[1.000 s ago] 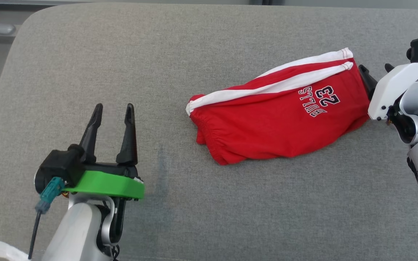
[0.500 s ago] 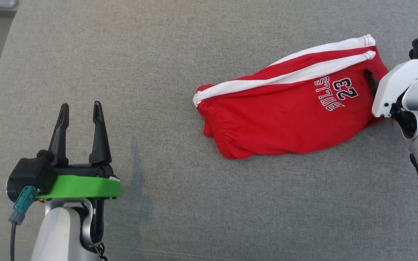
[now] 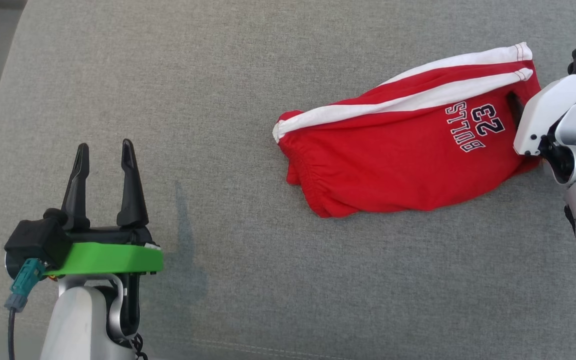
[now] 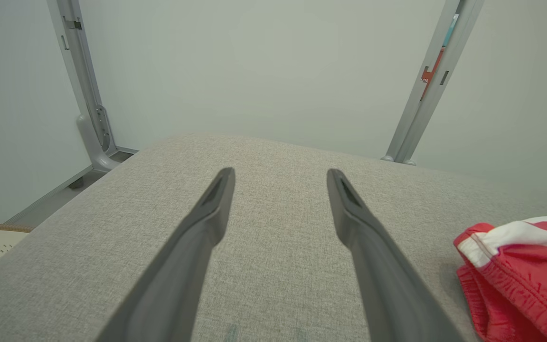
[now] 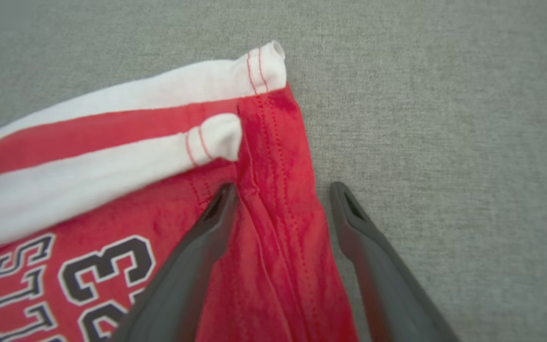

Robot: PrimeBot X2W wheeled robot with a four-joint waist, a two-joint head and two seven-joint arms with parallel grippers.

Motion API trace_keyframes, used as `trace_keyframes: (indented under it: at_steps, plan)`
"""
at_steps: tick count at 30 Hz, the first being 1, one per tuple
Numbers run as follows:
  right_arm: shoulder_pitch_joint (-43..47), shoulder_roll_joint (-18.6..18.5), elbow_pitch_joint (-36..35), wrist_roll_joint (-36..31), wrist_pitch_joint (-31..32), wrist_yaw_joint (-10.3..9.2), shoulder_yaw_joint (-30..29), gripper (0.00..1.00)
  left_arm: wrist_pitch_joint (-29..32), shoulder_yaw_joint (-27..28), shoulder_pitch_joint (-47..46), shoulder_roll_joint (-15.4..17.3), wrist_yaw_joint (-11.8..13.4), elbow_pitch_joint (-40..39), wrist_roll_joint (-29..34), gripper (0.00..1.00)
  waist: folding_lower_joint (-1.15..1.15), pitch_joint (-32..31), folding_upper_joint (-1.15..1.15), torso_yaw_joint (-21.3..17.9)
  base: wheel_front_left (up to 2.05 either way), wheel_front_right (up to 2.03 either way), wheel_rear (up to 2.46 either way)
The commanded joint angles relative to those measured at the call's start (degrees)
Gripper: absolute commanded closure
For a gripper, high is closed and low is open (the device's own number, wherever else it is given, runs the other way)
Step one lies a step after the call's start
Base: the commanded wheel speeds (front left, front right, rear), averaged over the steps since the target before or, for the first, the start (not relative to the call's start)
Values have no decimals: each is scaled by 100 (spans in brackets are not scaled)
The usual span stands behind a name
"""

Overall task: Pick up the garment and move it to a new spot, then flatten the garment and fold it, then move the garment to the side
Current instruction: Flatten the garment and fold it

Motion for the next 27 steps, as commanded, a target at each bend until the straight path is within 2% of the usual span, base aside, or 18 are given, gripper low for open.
trace_keyframes:
  at_steps: [1, 3, 7, 10, 14, 22, 27]
  plan:
    - [234, 135, 170, 34, 207, 30, 172, 27, 1, -14, -43, -5, -5, 1, -31, 0, 0, 5, 0, 14, 0, 0, 0]
    - [288, 98, 131, 75, 276, 34, 320, 100, 1, -21, -50, -5, 10, -6, -51, 0, 0, 0, 0, 21, 0, 0, 0]
    - [363, -92, -18, 135, 227, 13, 458, 100, 1, -23, -21, -5, 31, -4, -80, 0, 0, -34, 0, -14, 0, 0, 0]
    - [360, -258, -111, 162, 53, 4, 317, 100, 1, -30, 3, -4, 39, 10, -91, 0, 0, -84, 0, -62, 0, 0, 0]
    - [390, -397, -176, 50, -238, 2, -127, 100, 1, -39, 48, -4, 27, 59, -60, 0, 0, -208, 0, -150, 0, 0, 0]
    - [810, -545, -537, -578, -656, 7, -1043, 100, 1, -33, 184, -1, -8, 194, 31, 0, 0, -582, 0, -321, 0, 0, 0]
    - [1095, -387, -1019, -1138, -575, 8, -1553, 100, 1, -49, 296, -2, -35, 287, 51, 0, 0, -844, 0, -386, 0, 0, 0]
